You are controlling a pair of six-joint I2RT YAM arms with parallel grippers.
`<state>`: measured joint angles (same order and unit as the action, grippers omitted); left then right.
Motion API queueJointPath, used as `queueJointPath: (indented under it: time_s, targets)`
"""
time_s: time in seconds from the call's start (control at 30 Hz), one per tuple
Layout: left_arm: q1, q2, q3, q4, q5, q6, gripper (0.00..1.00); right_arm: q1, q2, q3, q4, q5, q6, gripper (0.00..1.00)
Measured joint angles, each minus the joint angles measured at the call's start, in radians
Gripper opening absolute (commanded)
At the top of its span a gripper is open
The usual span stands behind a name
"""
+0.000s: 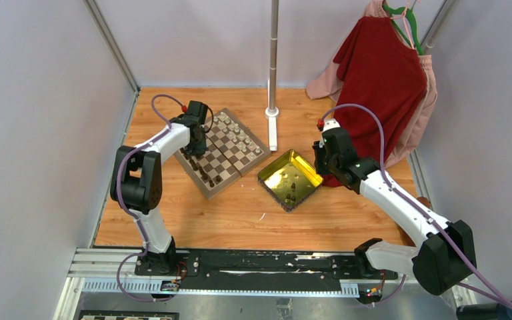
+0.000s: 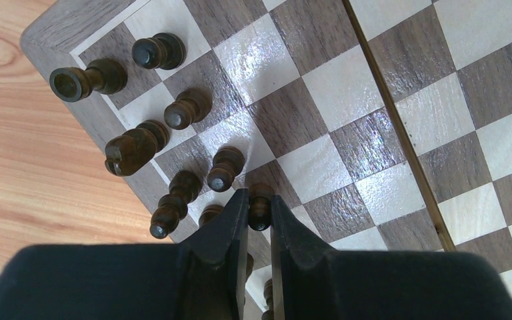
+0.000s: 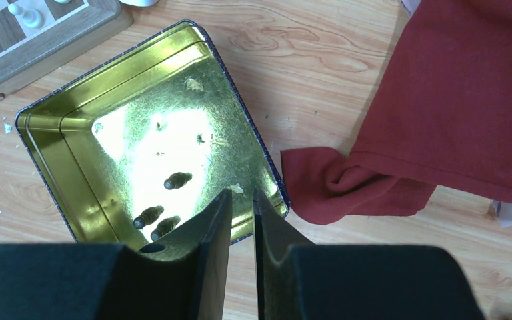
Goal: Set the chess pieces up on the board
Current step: Place the chess piece on the chessboard.
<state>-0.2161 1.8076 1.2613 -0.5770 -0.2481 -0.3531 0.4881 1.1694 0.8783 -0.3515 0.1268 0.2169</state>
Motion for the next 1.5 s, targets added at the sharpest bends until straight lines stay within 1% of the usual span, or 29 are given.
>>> queueJointPath:
  time_s: [0.23, 0.43, 0.6, 0.63, 0.8, 1.0, 1.37, 1.4, 1.5]
  targets:
    - [0.002, 0.000, -0.001, 0.002, 0.005, -0.003, 0.00, 0.000, -0.009, 0.000, 0.000, 0.000, 0.000, 0.22]
    - [0.003, 0.000, -0.002, 0.002, 0.006, -0.003, 0.10, 0.000, -0.018, 0.000, 0.000, 0.000, 0.000, 0.22]
    - [0.003, -0.002, -0.006, 0.006, 0.006, -0.003, 0.22, 0.000, -0.022, 0.000, 0.000, 0.000, 0.000, 0.22]
    - [0.003, -0.004, -0.009, 0.008, 0.006, -0.003, 0.24, 0.000, -0.023, 0.000, 0.000, 0.000, 0.000, 0.22]
    - [0.003, -0.007, -0.013, 0.011, 0.005, -0.006, 0.25, 0.000, -0.023, 0.000, 0.000, 0.000, 0.000, 0.22]
    - [0.003, -0.008, -0.019, 0.011, 0.005, -0.007, 0.30, 0.000, -0.026, 0.000, 0.000, 0.000, 0.000, 0.22]
    - [0.003, -0.023, -0.026, -0.005, 0.000, -0.007, 0.31, 0.000, -0.027, 0.000, 0.000, -0.005, 0.000, 0.22]
    - [0.003, -0.026, -0.026, -0.006, 0.000, -0.007, 0.33, 0.000, -0.027, 0.000, 0.000, -0.005, 0.000, 0.22]
    - [0.003, -0.036, -0.026, -0.007, 0.000, -0.007, 0.34, 0.000, -0.028, 0.000, 0.000, -0.006, 0.000, 0.22]
